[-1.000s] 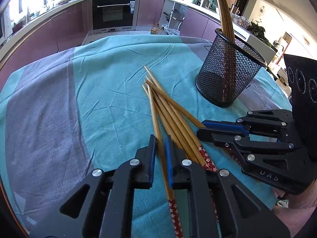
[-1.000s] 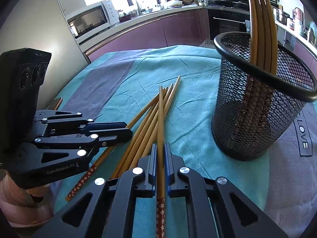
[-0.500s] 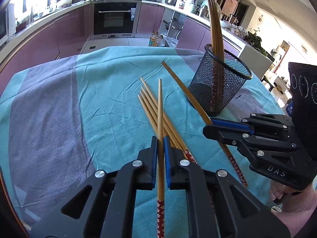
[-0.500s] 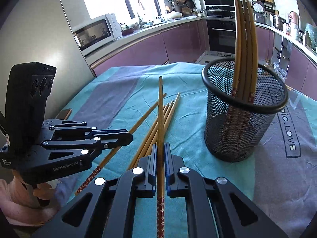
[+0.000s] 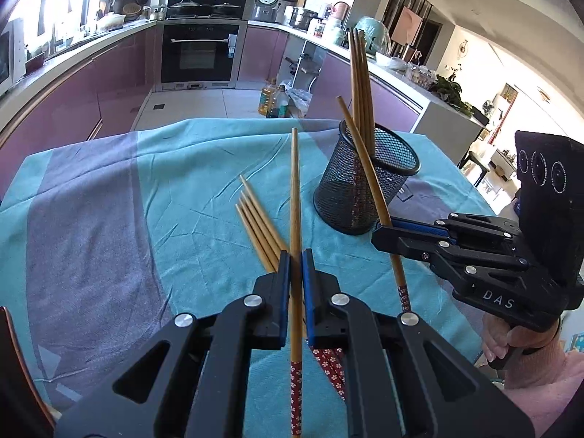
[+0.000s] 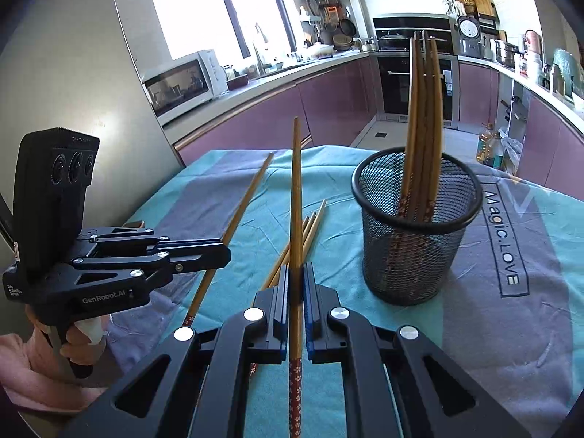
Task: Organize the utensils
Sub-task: 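Carry both held chopsticks upright over the black mesh cup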
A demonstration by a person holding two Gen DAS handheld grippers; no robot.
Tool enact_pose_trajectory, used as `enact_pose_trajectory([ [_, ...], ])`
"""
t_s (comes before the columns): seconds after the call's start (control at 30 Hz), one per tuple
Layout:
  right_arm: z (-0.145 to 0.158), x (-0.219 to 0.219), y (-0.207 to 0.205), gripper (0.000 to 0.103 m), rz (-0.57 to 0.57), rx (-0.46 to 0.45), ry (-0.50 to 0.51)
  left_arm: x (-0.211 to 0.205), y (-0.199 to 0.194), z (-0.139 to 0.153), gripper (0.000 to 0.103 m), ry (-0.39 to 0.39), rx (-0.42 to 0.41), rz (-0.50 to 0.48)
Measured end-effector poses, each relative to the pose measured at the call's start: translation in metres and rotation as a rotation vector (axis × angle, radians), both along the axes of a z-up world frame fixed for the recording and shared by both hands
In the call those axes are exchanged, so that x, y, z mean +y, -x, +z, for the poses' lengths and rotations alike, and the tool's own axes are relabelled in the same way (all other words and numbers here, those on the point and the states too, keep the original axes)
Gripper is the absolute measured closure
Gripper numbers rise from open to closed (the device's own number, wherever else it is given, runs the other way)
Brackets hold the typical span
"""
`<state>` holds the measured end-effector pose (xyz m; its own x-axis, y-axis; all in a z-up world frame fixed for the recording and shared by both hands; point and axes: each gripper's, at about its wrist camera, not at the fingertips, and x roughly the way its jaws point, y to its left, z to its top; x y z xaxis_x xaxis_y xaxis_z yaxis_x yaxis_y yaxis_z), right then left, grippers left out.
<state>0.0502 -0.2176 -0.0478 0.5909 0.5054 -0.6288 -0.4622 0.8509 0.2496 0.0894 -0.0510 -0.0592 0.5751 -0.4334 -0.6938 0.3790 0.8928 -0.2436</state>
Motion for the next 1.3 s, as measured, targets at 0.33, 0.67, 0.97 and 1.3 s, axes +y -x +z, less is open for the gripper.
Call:
enact_pose_trajectory([
  [0.33,0.011,-0.011,0.004,0.097,-0.019,-0.029,-0.026,0.000,0.007,0.018,0.096,0.030,-0.027,-0.021],
  [0.67,0.021,-0.020,0.005,0.097,-0.042,-0.057,-0.046,0.000,0.015,0.035,0.096,0.050,-0.061,-0.043],
  [0.97,0.031,-0.033,0.006,0.097,-0.064,-0.086,-0.067,0.004,0.020,0.051,0.096,0.098,-0.085,-0.062],
  [1.3,0.043,-0.039,0.006,0.097,-0.077,-0.121,-0.076,0.003,0.018,0.065,0.096,0.138,-0.113,-0.082],
])
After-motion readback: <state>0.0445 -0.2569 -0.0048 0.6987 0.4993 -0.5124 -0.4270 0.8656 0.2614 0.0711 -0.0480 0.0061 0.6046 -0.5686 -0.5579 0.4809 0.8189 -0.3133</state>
